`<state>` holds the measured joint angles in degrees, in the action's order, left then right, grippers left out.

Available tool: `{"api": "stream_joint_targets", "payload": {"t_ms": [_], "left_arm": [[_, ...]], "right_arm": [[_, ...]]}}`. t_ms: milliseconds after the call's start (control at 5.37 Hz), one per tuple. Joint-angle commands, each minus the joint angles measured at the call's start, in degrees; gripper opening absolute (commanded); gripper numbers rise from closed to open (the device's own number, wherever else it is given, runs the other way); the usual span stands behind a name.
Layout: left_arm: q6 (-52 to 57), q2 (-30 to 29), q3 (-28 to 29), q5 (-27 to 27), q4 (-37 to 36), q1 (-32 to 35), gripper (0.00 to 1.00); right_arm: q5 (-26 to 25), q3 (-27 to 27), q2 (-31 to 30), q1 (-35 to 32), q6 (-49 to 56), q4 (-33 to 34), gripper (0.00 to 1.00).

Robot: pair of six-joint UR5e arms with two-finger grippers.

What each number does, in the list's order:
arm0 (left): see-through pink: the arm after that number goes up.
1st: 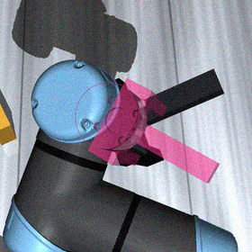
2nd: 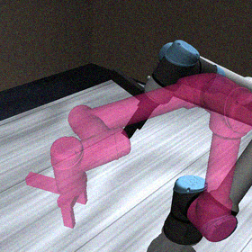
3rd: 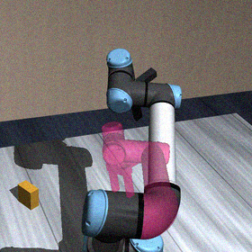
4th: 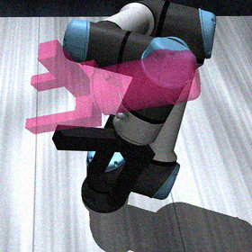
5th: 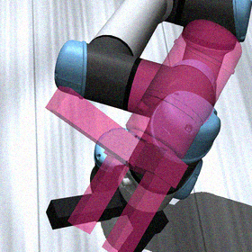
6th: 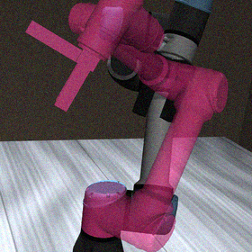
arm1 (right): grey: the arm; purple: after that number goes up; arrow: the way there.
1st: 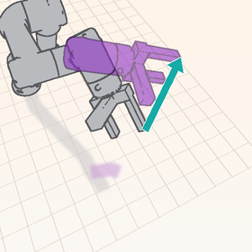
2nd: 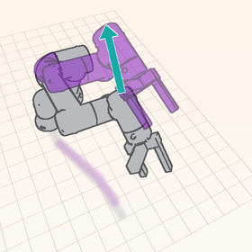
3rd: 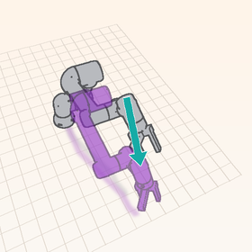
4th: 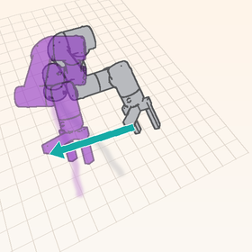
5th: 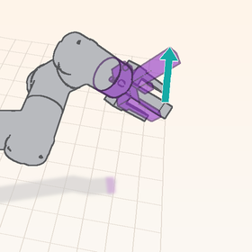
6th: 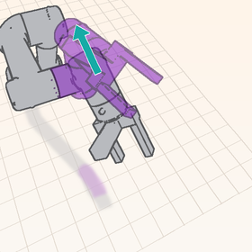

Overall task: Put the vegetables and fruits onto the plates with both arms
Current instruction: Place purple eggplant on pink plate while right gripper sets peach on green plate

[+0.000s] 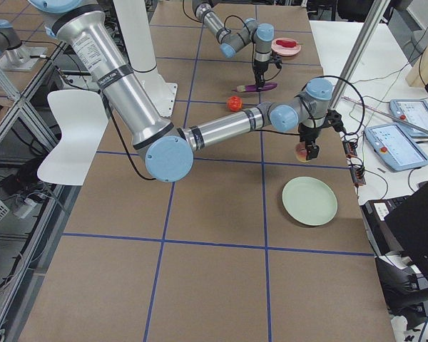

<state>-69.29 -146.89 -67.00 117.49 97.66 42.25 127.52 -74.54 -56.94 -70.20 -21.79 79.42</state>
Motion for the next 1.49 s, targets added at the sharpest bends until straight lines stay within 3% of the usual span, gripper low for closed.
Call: {"api": "stream_joint_targets", "payload": {"t_ms": [0, 372, 745, 931, 1117, 1303], "left_arm": [[8.51, 1.15, -0.77, 0.72, -3.26, 7.45, 0.00], [25.35, 9.03, -5.84, 1.07, -8.53, 17.02, 0.00], [40.14, 14.68, -5.69, 1.95, -8.54, 25.04, 0.00], [40.72, 16.09, -5.43, 1.52, -8.11, 25.07, 0.00], [40.81, 16.54, -4.90, 1.34, -7.84, 24.98, 0.00], [40.99, 16.63, -3.33, 1.25, -7.66, 24.98, 0.00]], "right_arm": [[-0.77, 2.99, -0.45, -0.12, 2.27, -0.67, 0.00], [-5.16, 10.34, -0.89, 1.73, 2.10, -9.43, 0.00], [-9.98, 13.71, -0.19, 5.22, 1.84, -11.56, 0.00], [-10.18, 14.07, -0.19, 5.77, 1.84, -11.75, 0.41], [-10.53, 13.99, -0.19, 5.69, 1.75, -12.79, 0.99], [-10.36, 13.55, 1.55, 5.42, 1.49, -12.28, 1.00]]}}
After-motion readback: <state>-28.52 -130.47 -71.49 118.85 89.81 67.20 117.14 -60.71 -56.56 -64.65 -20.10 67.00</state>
